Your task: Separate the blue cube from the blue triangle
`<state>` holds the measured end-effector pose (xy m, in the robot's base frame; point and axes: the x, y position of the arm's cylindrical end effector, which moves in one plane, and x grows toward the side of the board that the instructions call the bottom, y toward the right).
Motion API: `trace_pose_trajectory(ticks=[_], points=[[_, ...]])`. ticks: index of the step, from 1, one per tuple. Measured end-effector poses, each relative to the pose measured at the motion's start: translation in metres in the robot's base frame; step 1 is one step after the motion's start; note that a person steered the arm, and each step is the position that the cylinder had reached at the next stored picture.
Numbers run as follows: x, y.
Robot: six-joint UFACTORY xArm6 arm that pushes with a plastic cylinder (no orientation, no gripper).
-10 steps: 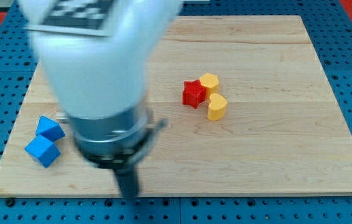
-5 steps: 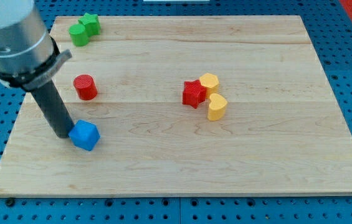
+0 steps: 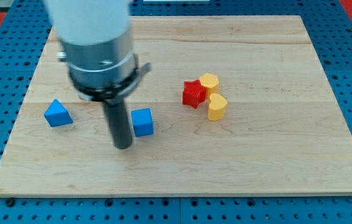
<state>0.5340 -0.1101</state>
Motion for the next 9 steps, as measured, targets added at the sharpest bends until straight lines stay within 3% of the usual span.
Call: trace_pose_trajectory(ticks=[2, 4, 5, 6, 7, 9], points=[[-0.061, 0.043], [0.002, 0.063], [-0.016, 0.106], [-0.039, 0.093], [-0.016, 0.088], [-0.005, -0.084]])
